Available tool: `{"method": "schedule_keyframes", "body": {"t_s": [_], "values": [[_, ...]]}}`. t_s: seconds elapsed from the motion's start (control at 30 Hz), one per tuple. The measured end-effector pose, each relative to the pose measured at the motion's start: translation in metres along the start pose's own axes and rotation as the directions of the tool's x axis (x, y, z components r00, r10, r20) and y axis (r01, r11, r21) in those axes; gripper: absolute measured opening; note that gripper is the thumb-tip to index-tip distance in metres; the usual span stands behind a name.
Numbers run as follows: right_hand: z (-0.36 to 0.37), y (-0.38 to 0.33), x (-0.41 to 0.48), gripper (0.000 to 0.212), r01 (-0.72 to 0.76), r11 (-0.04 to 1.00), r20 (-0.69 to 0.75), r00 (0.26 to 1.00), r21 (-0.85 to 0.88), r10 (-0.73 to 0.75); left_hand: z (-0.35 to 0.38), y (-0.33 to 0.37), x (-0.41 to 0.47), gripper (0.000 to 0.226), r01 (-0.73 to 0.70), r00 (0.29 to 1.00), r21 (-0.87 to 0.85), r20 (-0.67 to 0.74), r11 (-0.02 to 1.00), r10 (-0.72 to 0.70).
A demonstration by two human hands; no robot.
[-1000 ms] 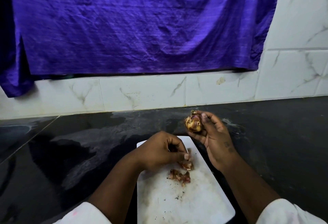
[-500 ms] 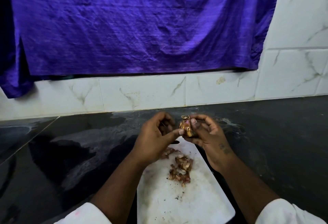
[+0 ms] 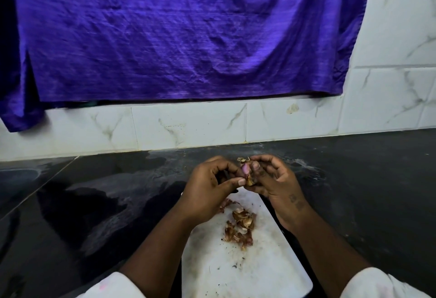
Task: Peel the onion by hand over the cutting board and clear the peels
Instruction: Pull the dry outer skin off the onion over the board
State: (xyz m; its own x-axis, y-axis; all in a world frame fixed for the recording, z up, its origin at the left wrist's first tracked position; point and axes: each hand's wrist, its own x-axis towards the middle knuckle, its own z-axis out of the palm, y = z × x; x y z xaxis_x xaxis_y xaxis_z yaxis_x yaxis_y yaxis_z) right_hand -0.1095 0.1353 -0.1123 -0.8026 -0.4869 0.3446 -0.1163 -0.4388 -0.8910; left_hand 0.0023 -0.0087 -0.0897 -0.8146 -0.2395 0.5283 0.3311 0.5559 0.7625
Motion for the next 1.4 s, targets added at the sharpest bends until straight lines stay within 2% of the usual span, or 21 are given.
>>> {"method": "schedule_keyframes", "body": {"t_s": [0.17, 0.3, 0.47, 0.57, 0.77, 1.07, 1.23, 1.33, 1.4], "values": [[0.001, 0.001, 0.000, 0.035, 0.006, 1.000, -0.013, 1.000, 0.009, -0.005, 0.000, -0.009, 0.002, 0.010, 0.043, 0.998, -0.070, 0.038, 0.997, -0.040], [-0.001, 0.000, 0.001, 0.034, 0.001, 0.999, -0.046, 0.999, 0.037, 0.000, 0.000, -0.010, 0.003, 0.010, 0.010, 0.997, 0.039, 0.073, 0.999, -0.013], [-0.001, 0.000, 0.002, 0.033, 0.008, 0.999, -0.053, 0.999, 0.038, -0.006, -0.001, -0.008, 0.001, 0.008, 0.024, 0.991, 0.065, 0.131, 0.998, -0.032], [-0.002, 0.001, 0.003, 0.034, 0.006, 0.997, -0.089, 0.996, 0.079, 0.001, -0.001, -0.008, 0.000, 0.010, 0.004, 0.974, 0.128, 0.224, 0.992, -0.033], [-0.005, 0.000, 0.008, 0.034, -0.016, 0.979, -0.151, 0.987, 0.203, 0.047, 0.003, -0.014, -0.002, 0.009, -0.015, 0.909, 0.322, 0.399, 0.947, -0.121], [-0.006, -0.001, 0.006, 0.046, -0.052, 0.988, -0.092, 0.994, 0.145, 0.066, 0.000, -0.011, -0.003, 0.010, -0.004, 0.946, 0.313, 0.308, 0.950, -0.098], [-0.007, 0.003, 0.007, 0.054, -0.065, 0.989, -0.069, 0.995, 0.131, 0.075, -0.001, -0.011, -0.002, 0.024, 0.022, 0.959, 0.255, 0.269, 0.967, -0.093], [-0.006, 0.004, 0.007, 0.067, -0.055, 0.990, -0.033, 0.998, 0.134, 0.060, -0.001, -0.009, -0.002, 0.016, 0.060, 0.960, 0.173, 0.262, 0.983, -0.104], [-0.007, 0.006, 0.008, 0.060, -0.060, 0.991, -0.029, 0.998, 0.122, 0.064, -0.001, -0.008, -0.002, 0.013, 0.049, 0.960, 0.197, 0.261, 0.979, -0.100]]}}
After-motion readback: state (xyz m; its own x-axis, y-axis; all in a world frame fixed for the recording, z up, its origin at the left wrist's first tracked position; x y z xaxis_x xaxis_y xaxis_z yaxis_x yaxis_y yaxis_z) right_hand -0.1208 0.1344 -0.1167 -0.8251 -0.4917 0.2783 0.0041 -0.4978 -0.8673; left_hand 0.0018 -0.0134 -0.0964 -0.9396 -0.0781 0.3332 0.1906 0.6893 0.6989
